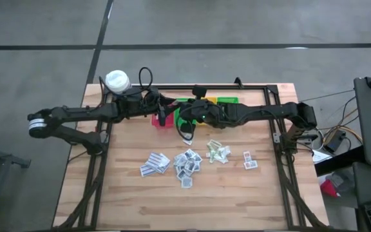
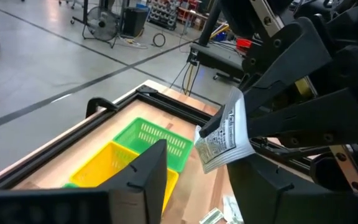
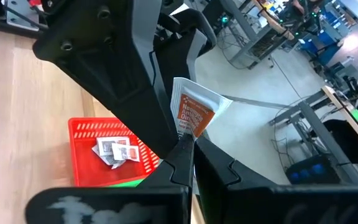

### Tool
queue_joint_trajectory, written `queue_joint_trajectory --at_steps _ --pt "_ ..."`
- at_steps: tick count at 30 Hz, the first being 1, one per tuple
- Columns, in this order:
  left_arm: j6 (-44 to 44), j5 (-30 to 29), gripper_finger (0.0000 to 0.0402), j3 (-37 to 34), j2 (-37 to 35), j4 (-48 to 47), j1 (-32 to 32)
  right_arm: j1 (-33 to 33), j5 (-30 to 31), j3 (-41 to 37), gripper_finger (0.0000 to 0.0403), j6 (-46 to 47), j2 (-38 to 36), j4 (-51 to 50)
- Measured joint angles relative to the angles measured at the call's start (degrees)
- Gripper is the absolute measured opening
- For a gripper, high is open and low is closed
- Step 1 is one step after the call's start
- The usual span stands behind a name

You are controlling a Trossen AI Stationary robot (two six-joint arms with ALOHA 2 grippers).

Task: Pick & Place First Aid Supplies
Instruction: Put the ointment pack into the red bin

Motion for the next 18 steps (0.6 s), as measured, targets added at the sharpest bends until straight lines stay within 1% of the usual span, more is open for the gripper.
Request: queue_joint_trajectory --at_steps 3,7,8,12,18 --pt "0.0 0.4 0.0109 0.0 0.1 0.2 0.0 0.0 0.0 0.0 0.0008 0.0 0.0 0.0" --pt "0.8 0.8 0.0027 0.0 0.1 0.3 0.0 0.0 0.0 0.0 0.0008 0.0 0.0 -0.2" --pt "1.0 0.9 0.0014 0.0 0.1 0.2 0.0 0.0 0.0 0.0 0.0008 0.0 0.0 -0.3" --pt "1.2 0.9 0.0003 0.0 0.1 0.1 0.0 0.0 0.0 0.0 0.0008 0.0 0.0 -0.4" --pt "1.2 0.9 0.0001 0.0 0.1 -0.3 0.0 0.0 -0.1 0.0 0.0008 0.0 0.0 -0.5"
